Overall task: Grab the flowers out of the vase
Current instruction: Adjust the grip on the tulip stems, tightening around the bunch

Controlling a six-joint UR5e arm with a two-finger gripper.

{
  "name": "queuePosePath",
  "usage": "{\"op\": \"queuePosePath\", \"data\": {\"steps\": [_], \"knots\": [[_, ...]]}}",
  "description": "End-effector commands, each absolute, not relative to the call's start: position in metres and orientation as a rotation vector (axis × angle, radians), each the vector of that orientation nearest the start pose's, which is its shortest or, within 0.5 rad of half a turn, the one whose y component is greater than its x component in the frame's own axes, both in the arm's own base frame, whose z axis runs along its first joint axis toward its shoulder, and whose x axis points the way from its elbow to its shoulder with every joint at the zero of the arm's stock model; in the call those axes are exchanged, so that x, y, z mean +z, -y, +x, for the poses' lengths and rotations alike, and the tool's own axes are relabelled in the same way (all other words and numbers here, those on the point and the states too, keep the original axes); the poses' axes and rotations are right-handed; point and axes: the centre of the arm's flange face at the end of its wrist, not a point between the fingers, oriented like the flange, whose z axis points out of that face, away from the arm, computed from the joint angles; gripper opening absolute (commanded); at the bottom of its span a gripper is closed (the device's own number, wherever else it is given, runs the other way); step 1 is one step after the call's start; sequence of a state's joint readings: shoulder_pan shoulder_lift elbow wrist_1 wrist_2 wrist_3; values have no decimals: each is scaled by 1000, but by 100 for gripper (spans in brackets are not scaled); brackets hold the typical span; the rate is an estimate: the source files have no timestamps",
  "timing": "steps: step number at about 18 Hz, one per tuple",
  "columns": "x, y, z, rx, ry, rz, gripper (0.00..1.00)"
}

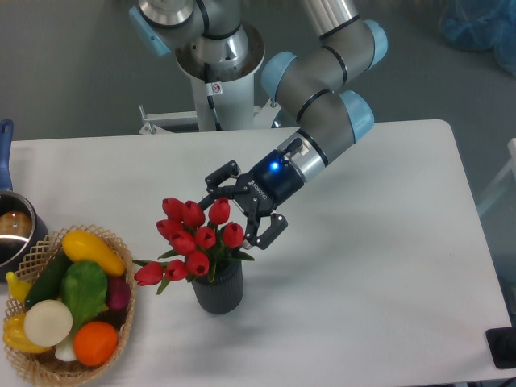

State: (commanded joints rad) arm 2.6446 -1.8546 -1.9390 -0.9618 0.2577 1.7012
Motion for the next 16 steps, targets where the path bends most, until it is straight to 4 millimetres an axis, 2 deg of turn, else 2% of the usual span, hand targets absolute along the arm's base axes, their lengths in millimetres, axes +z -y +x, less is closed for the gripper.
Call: {"op": "queuePosePath", "data": {"steps": [6,9,16], "knots": [[297,-460,-357,-296,-551,-1754,100],[293,-467,-352,-304,-567,-1749,100],[292,-469,-351,-312,-568,-1750,100]]}}
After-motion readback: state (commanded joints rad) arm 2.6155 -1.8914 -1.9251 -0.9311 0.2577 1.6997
